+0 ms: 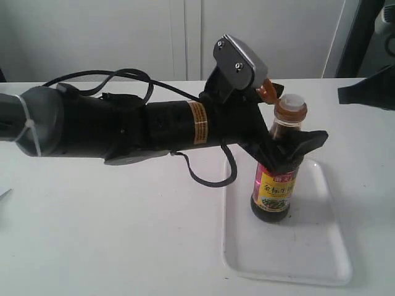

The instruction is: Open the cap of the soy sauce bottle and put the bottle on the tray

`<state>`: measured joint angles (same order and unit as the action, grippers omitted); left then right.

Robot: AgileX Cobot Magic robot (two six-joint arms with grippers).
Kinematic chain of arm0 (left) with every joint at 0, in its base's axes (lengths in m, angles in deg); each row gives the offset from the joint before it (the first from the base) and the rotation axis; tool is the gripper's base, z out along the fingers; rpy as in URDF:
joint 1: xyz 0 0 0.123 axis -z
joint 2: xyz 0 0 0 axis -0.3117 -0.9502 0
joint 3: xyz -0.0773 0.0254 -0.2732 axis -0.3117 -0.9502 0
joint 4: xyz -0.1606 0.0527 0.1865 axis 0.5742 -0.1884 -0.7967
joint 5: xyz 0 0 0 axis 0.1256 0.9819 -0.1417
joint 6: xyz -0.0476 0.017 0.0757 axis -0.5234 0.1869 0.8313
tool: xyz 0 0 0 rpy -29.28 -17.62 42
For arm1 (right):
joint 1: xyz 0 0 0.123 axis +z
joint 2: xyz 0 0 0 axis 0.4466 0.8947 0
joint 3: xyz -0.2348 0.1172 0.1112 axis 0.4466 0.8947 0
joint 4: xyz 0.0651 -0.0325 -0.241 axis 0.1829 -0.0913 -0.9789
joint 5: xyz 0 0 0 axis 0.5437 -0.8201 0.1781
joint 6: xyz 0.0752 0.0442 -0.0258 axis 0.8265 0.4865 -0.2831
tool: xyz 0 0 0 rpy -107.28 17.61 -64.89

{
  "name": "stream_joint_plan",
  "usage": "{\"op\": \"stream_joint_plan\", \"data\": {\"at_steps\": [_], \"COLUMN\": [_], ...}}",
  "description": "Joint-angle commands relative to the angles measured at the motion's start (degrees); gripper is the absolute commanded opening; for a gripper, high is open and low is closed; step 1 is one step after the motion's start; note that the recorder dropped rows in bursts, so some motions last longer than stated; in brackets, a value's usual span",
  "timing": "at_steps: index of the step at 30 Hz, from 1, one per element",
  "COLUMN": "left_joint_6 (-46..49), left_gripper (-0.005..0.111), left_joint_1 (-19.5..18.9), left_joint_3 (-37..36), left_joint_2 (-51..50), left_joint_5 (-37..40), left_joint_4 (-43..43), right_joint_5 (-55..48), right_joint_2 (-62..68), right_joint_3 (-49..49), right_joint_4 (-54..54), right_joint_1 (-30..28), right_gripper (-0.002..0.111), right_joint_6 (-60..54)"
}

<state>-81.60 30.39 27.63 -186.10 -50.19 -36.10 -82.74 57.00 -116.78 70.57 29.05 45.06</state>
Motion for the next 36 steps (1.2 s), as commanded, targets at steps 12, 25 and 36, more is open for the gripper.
{"op": "stream_joint_plan", "data": {"at_steps": [12, 25, 36], "left_joint_6": [-4.7, -11.0, -12.1], "left_gripper": [0.099, 0.01, 0.0], "left_joint_1": [0.1, 0.1, 0.1], "left_joint_3": [0.2, 0.2, 0.2], "left_joint_2": [8.1, 19.2, 26.2], "left_joint_5": [3.1, 21.3, 53.2], "left_joint_4": [-1.1, -4.8, -4.8], "right_joint_5": [0.7, 1.3, -0.2], "right_joint_2": [0.1, 0.1, -0.1], "right_joint_3": [0.3, 0.3, 0.2], "right_joint_4": [0.8, 0.8, 0.7], "right_joint_1": [-0.2, -0.2, -0.2], "right_gripper": [0.0, 0.0, 0.0], "right_joint_6": [-0.4, -0.4, -5.0]}}
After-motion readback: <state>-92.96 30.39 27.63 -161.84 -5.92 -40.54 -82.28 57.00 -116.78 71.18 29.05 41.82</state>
